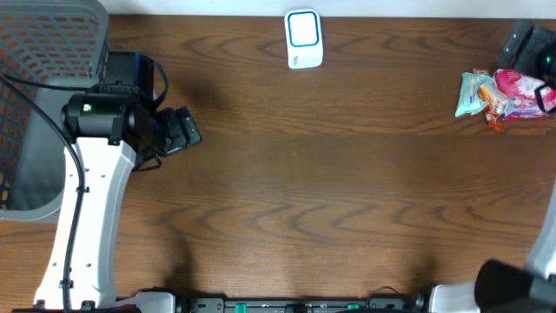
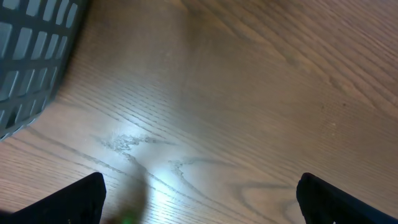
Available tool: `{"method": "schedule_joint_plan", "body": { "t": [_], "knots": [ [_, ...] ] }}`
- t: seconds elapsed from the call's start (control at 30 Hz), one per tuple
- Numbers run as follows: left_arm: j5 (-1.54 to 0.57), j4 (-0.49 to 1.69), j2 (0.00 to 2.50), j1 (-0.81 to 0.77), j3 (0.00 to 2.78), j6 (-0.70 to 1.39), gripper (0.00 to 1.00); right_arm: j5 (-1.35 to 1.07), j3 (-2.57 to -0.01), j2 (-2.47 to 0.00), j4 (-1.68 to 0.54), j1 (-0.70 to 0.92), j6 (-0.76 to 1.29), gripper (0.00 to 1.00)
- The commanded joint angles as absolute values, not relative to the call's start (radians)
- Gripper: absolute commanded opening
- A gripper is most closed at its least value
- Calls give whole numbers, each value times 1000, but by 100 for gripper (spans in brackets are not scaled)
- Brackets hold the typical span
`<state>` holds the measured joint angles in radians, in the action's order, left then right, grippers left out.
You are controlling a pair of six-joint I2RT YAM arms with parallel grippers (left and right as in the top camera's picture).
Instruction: Scan the item barcode
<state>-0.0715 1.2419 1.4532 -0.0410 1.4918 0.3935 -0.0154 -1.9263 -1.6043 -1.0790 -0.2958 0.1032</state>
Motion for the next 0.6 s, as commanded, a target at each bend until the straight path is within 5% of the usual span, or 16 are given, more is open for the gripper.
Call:
{"method": "schedule_joint_plan", "body": {
  "t": [0.0, 0.57],
  "knots": [
    [-62, 1245, 1460, -39, 1489, 402, 98, -148, -1907, -1549, -1127, -281, 126, 99],
    [-62, 1245, 1460, -39, 1489, 402, 98, -157, -1099, -997, -815, -123, 146, 99]
  ]
}}
